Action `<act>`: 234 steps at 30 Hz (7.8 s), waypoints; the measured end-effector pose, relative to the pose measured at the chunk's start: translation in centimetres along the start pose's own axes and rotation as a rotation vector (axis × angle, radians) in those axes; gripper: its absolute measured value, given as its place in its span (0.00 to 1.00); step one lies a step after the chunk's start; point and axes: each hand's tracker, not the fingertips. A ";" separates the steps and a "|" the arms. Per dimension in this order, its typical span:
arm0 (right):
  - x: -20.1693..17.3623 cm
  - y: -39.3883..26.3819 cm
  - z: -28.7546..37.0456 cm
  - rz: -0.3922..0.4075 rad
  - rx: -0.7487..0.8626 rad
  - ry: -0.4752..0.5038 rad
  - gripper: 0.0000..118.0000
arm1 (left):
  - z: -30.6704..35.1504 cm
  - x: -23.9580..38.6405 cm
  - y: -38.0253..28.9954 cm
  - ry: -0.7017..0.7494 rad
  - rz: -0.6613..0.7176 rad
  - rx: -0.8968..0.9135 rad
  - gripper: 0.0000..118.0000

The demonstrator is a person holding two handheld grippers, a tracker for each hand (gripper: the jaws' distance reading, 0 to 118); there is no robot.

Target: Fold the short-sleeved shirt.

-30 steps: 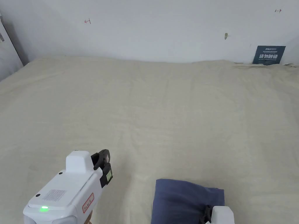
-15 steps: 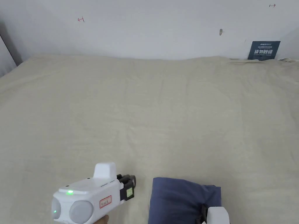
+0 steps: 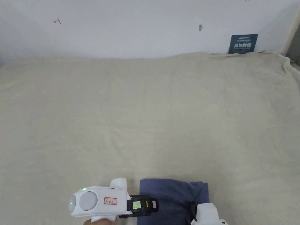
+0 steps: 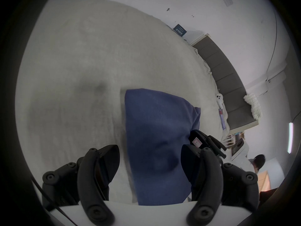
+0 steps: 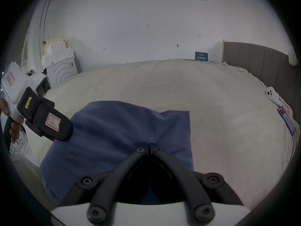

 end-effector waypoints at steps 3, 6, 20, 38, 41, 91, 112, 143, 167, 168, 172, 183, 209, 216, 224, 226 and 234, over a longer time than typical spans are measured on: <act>0.1 0.0 0.0 -0.011 -0.001 0.005 0.00 | -0.4 -0.5 0.3 -0.072 0.003 0.003 0.62; 0.2 0.1 0.0 -0.013 -0.003 0.007 0.00 | -1.0 -0.3 0.5 -0.058 -0.011 -0.023 0.58; 0.4 1.0 0.6 -0.020 -0.024 0.022 0.00 | -1.1 2.0 0.1 0.035 -0.082 -0.032 0.17; 2.2 18.5 13.6 0.057 0.444 0.036 0.00 | 10.2 -2.7 5.2 0.228 -0.158 0.029 0.16; 2.3 20.0 14.6 0.071 0.472 0.030 0.00 | 13.3 -5.3 6.4 0.309 -0.137 0.046 0.16; 2.4 23.0 13.9 0.089 0.444 -0.044 0.00 | 33.8 -6.2 8.2 0.921 -0.140 0.682 0.98; 4.8 24.0 15.5 0.079 0.508 -0.070 0.00 | 26.2 10.1 1.3 0.749 -0.412 1.282 1.00; 7.2 22.0 15.6 0.062 0.511 -0.160 0.00 | 12.6 15.8 -3.0 0.652 -0.604 1.209 0.00; 7.0 22.3 16.3 0.067 0.531 -0.167 0.00 | 12.5 16.8 -3.4 0.658 -0.604 1.224 0.00; 7.0 22.3 16.3 0.068 0.532 -0.168 0.00 | 12.5 16.8 -3.4 0.660 -0.606 1.223 0.00; 7.0 22.3 16.4 0.069 0.535 -0.168 0.00 | 12.7 16.7 -3.3 0.659 -0.601 1.226 0.00; 6.8 22.4 16.4 0.075 0.534 -0.169 0.00 | 12.7 16.6 -3.4 0.665 -0.603 1.225 0.00; 6.8 22.2 16.4 0.067 0.528 -0.173 0.43 | 13.3 16.0 -3.1 0.635 -0.578 1.208 0.43; 6.9 22.2 16.3 0.051 0.540 -0.170 0.89 | 13.4 15.6 -3.0 0.640 -0.563 1.209 0.89; 7.1 22.1 16.3 0.034 0.544 -0.170 0.93 | 13.7 15.5 -3.1 0.636 -0.568 1.229 1.00; 7.1 22.1 16.3 0.035 0.543 -0.172 0.93 | 13.7 15.6 -3.2 0.642 -0.568 1.231 1.00; 7.1 22.0 16.4 0.038 0.545 -0.177 0.93 | 13.5 15.7 -3.1 0.653 -0.580 1.234 1.00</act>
